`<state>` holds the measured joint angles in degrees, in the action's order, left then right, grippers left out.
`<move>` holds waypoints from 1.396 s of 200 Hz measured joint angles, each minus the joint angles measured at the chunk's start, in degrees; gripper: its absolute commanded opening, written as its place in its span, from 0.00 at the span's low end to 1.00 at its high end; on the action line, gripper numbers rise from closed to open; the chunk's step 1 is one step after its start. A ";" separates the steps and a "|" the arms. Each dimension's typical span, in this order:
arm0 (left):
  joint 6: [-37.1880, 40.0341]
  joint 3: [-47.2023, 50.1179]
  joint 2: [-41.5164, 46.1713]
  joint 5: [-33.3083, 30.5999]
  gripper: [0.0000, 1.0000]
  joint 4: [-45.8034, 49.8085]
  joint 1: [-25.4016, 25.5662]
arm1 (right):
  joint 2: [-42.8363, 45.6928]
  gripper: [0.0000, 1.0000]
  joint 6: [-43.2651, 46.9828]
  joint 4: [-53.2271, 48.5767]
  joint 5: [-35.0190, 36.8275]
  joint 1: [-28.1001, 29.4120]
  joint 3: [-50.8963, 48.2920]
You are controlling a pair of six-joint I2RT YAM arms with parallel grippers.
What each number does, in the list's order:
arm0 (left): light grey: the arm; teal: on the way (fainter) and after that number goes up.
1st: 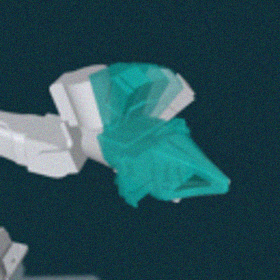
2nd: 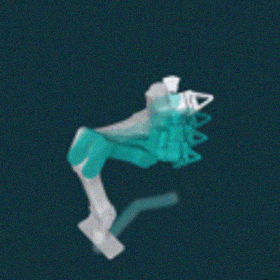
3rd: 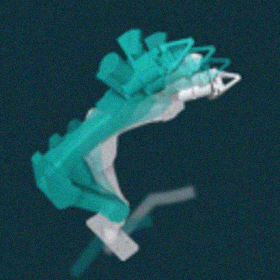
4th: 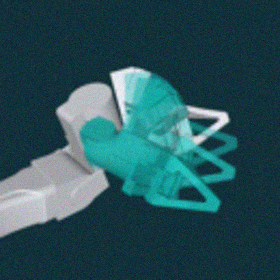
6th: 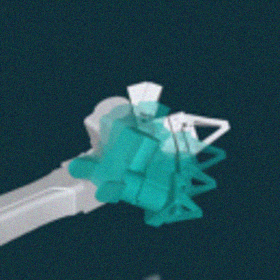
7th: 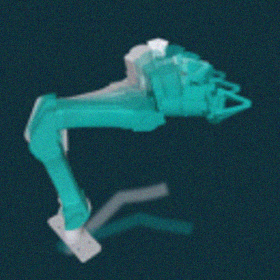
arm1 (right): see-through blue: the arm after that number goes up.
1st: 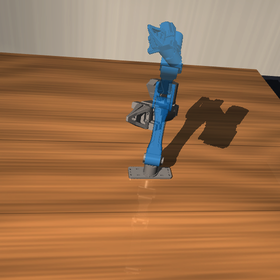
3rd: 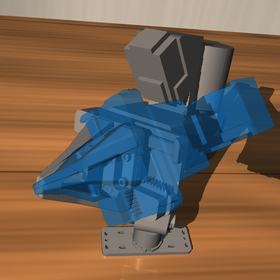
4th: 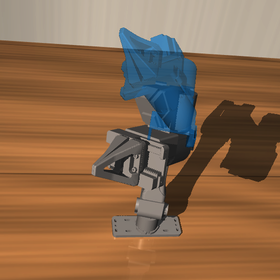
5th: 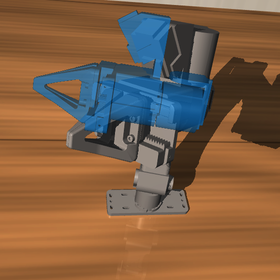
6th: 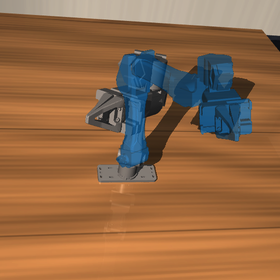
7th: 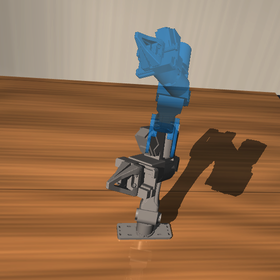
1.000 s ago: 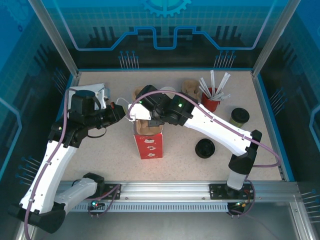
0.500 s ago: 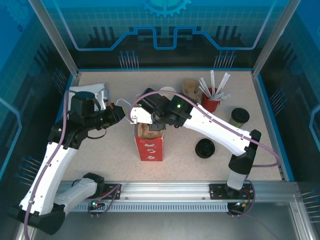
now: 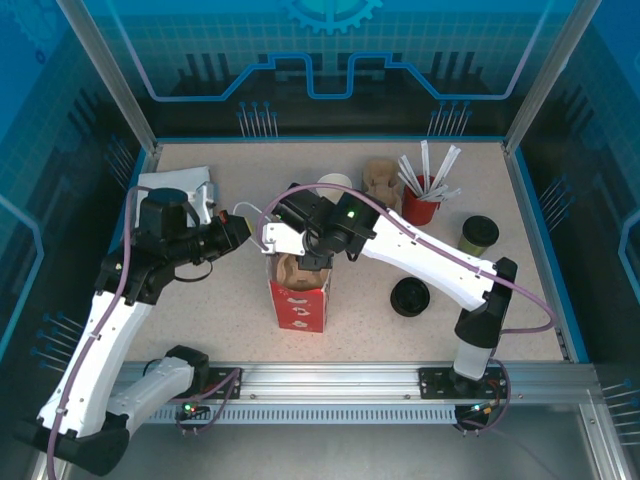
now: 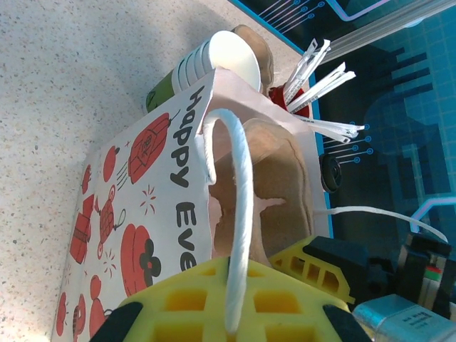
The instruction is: Pack the takeout coffee
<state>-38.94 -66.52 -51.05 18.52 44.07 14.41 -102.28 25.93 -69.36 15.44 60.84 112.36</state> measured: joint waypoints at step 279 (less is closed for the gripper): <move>-1.33 1.84 0.92 -3.78 0.00 -1.75 4.44 | -6.67 0.13 -5.18 -3.43 -7.98 -5.51 0.44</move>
<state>-40.27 -64.69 -50.13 14.74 42.33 18.85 -108.95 20.75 -72.79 7.46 55.33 112.79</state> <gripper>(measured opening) 0.059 0.129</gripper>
